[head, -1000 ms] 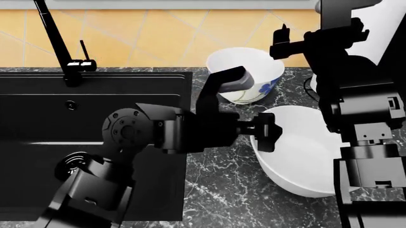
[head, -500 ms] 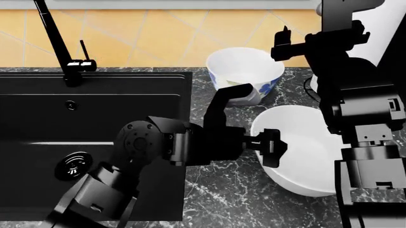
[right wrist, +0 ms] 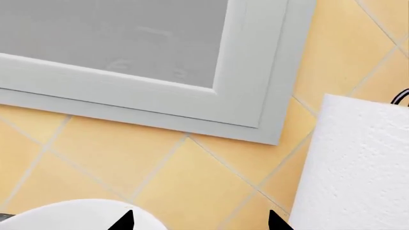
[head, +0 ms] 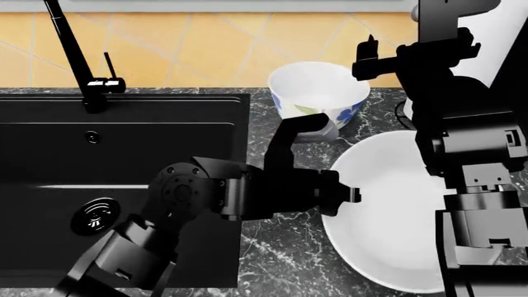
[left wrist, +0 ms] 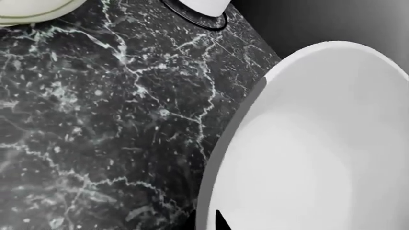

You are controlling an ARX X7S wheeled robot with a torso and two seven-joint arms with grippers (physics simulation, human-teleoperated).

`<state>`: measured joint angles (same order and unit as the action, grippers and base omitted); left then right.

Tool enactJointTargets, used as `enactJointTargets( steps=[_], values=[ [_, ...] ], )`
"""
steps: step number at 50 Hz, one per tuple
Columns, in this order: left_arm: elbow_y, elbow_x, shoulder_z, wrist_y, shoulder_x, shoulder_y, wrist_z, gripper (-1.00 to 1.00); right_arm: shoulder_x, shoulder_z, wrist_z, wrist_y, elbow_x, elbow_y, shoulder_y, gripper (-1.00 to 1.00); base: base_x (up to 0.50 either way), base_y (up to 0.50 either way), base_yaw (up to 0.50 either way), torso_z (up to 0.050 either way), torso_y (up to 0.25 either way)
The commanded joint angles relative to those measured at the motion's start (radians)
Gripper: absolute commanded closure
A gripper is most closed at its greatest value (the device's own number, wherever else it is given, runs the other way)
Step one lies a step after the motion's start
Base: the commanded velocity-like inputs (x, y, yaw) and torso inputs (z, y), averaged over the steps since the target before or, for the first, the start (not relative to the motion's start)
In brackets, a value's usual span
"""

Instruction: Stack the bowls in the sink.

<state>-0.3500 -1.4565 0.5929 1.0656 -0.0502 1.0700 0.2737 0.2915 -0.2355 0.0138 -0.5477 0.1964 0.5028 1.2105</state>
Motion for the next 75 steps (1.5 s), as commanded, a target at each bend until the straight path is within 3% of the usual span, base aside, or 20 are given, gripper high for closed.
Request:
enactJointTargets(
  steps=[1, 13, 35, 75],
  values=[
    [0.028, -0.038, 0.007, -0.007, -0.018, 0.003, 0.029, 1.00, 0.002, 0.001, -0.003, -0.007, 0.005, -0.012, -0.003, -1.00, 0.00, 0.00, 0.00, 0.000, 0.000],
    [0.095, -0.101, -0.021, 0.027, -0.081, 0.038, 0.114, 1.00, 0.005, 0.004, -0.004, -0.012, 0.011, -0.019, 0.002, -1.00, 0.00, 0.00, 0.00, 0.000, 0.000],
    [0.277, -0.260, -0.090, 0.107, -0.289, 0.007, 0.290, 1.00, 0.003, 0.006, -0.012, -0.029, 0.023, -0.049, 0.004, -1.00, 0.00, 0.00, 0.00, 0.000, 0.000],
    [0.433, -0.435, -0.267, 0.074, -0.630, -0.051, 0.451, 1.00, -0.015, -0.006, -0.008, -0.017, 0.038, -0.041, 0.018, -1.00, 0.00, 0.00, 0.00, 0.000, 0.000]
  ],
)
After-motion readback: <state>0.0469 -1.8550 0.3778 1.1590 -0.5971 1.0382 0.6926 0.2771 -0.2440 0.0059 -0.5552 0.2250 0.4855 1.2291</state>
